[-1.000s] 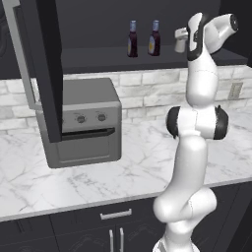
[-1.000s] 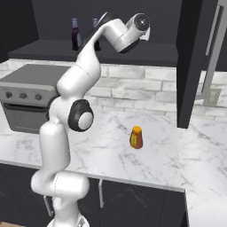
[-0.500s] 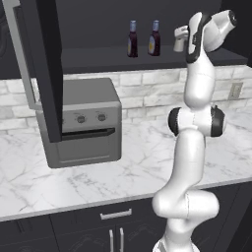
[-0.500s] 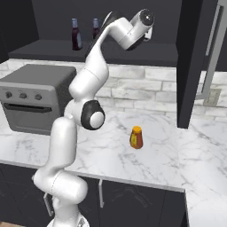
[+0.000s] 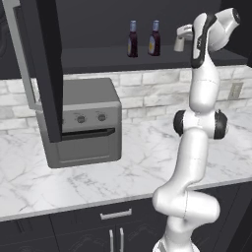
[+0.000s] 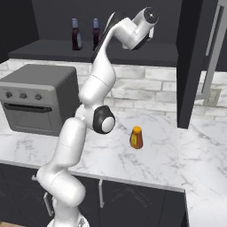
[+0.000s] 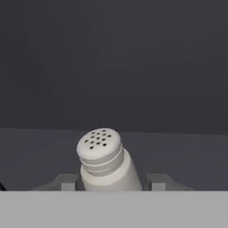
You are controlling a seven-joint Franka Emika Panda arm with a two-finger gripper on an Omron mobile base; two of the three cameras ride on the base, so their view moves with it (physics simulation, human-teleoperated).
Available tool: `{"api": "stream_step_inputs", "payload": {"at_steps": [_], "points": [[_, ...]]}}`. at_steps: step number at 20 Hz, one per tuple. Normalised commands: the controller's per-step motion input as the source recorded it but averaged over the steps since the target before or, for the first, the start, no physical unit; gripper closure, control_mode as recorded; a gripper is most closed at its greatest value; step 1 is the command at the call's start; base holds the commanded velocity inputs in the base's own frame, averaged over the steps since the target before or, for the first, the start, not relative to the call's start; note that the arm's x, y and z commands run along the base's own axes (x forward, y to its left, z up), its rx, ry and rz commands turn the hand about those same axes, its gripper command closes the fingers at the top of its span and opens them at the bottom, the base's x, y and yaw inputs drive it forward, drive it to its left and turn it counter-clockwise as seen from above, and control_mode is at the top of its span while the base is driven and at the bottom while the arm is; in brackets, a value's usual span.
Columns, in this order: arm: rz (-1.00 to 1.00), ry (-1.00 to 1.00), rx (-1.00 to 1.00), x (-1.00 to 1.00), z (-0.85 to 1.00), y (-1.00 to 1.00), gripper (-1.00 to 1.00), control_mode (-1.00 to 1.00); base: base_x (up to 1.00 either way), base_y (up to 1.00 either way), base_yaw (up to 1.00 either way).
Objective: There are various items on the counter. Only move the condiments/shakers into the cabinet.
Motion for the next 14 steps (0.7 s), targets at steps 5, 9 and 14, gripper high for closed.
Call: {"api": "stream_step_inputs", "payload": {"at_steps": [5,9,14], "points": [[0.0,-0.07,0.0,-0.31,-0.02,0.0,-1.0,-1.0,0.0,0.0,0.0],[0.0,-0.13,0.0,-0.68,-0.06,0.0,-1.0,-1.0,0.0,0.0,0.0],[0.0,-0.13,-0.01,-0.91,-0.18,-0.01,-1.0,-1.0,0.0,0.0,0.0]]}}
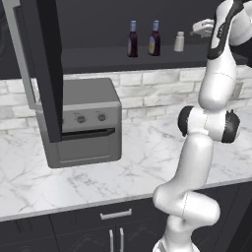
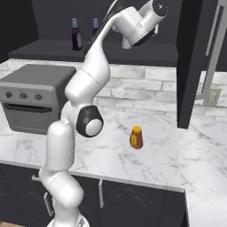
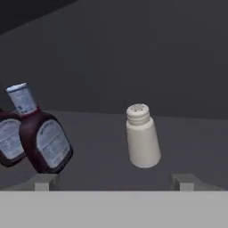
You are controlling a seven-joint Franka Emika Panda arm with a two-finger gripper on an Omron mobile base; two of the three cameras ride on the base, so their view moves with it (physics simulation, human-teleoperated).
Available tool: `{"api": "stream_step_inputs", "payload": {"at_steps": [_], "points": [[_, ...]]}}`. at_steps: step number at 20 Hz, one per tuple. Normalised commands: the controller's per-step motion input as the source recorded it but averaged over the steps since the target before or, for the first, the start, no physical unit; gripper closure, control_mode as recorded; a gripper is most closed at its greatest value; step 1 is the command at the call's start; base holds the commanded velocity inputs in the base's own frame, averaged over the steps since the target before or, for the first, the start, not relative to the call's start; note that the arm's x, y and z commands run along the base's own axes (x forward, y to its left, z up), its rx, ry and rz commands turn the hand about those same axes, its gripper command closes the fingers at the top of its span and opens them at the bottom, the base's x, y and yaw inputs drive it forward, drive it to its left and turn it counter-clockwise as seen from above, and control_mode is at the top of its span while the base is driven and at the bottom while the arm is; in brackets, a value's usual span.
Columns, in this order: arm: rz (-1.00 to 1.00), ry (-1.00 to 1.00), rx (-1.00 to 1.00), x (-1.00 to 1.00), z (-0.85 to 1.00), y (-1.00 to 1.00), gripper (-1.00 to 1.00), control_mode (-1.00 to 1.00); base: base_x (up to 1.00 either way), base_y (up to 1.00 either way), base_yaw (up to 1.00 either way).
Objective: There are various items on the counter. Only move the condiments/shakers into the cabinet.
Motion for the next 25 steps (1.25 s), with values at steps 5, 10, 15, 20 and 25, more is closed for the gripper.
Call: {"api": "stream_step_inputs", "payload": {"at_steps": [5,10,15,20,25], "points": [[0.0,-0.1,-0.01,-1.0,-0.51,0.0,-1.0,-1.0,0.0,0.0,0.0],[-0.01,-0.03,-0.04,-1.0,-0.88,0.0,-1.0,-1.0,0.0,0.0,0.0],[-0.01,0.0,-0.15,-1.0,-1.0,0.33,-1.0,-1.0,0.0,0.0,0.0],[0.0,0.06,-0.21,-1.0,-1.0,0.62,-1.0,-1.0,0.0,0.0,0.0],[-0.04,0.01,0.0,-0.8,-0.54,0.12,-1.0,-1.0,0.0,0.0,0.0]]}}
